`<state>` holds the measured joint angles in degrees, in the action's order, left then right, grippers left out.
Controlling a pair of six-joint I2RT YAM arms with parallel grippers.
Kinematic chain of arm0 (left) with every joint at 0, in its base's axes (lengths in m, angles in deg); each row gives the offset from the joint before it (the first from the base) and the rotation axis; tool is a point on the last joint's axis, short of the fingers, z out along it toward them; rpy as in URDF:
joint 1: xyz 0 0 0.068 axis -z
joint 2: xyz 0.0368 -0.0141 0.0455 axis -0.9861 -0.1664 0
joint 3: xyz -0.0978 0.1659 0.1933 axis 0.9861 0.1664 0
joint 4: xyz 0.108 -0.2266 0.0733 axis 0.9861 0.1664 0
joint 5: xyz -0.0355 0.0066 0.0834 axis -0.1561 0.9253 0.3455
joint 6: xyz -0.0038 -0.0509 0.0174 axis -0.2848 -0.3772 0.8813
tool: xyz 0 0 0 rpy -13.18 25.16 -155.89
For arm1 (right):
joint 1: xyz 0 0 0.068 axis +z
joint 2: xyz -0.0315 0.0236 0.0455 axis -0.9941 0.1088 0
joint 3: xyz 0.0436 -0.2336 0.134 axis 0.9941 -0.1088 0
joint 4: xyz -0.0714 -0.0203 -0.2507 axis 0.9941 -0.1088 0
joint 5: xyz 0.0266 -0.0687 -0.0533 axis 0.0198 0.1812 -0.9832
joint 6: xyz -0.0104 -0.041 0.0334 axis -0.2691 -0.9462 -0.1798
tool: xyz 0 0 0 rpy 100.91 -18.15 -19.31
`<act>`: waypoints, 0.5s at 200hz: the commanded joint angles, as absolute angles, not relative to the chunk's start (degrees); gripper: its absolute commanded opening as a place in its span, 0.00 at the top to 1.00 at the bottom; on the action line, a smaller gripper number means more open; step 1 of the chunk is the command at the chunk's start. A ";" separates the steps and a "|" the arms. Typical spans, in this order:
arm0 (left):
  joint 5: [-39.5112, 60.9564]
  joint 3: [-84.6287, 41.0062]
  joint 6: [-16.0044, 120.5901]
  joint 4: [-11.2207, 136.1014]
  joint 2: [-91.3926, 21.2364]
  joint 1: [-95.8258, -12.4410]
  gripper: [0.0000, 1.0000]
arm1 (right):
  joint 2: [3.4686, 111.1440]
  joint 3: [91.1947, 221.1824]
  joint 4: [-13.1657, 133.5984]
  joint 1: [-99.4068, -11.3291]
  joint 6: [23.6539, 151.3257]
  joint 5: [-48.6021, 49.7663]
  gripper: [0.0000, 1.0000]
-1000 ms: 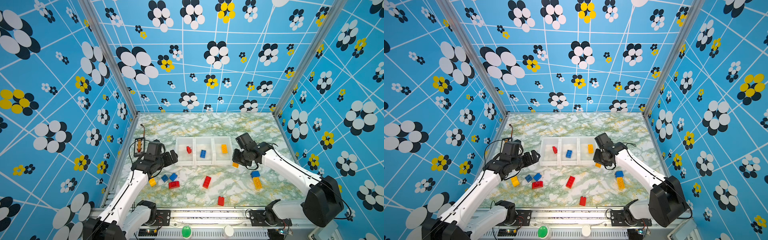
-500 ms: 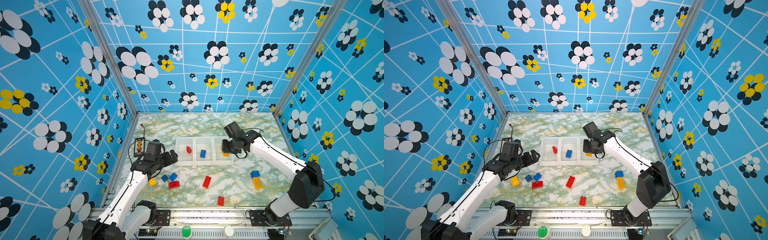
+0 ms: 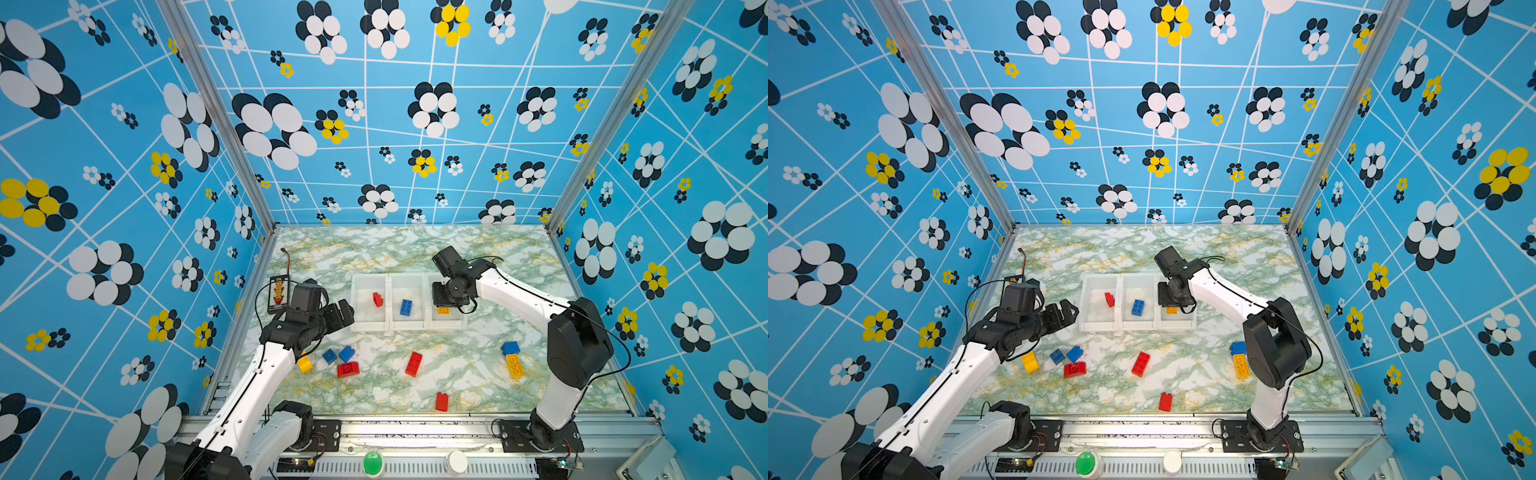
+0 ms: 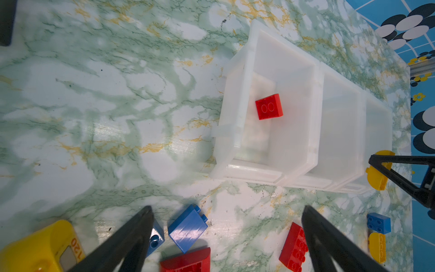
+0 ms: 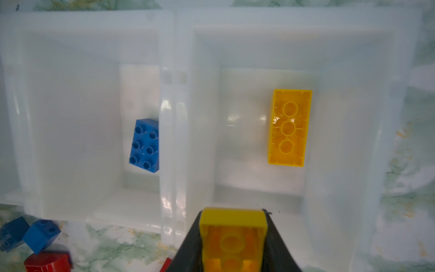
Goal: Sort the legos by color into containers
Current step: 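Carry the yellow brick to the end bin and open the right gripper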
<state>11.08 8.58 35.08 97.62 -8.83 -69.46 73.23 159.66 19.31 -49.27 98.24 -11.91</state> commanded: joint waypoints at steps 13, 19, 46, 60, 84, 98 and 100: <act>11.64 8.26 35.70 99.27 -8.31 -70.37 0.01 | 76.08 162.50 19.89 -48.99 96.47 -11.85 0.70; 11.55 8.25 35.76 99.31 -8.31 -70.40 0.01 | 76.56 162.91 19.83 -48.95 96.34 -11.92 0.69; 11.57 8.27 35.76 99.52 -8.13 -70.52 0.01 | 78.66 164.22 19.87 -48.89 95.92 -12.50 0.69; 11.66 8.13 35.70 99.77 -7.98 -70.49 0.01 | 79.33 164.58 19.99 -49.02 95.89 -12.50 0.68; 11.91 8.09 35.83 100.25 -7.55 -70.74 0.01 | 79.88 164.57 19.99 -49.03 95.92 -12.62 0.59; 12.01 8.09 35.82 100.50 -7.22 -70.82 0.01 | 79.90 164.44 20.00 -49.14 95.85 -12.87 0.52; 11.99 8.09 35.84 100.54 -7.18 -70.79 0.01 | 79.90 164.40 20.06 -49.13 95.84 -12.87 0.51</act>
<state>11.08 8.58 35.10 98.60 -8.64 -70.03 79.28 163.27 19.77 -49.27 96.34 -12.34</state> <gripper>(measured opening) 0.992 0.438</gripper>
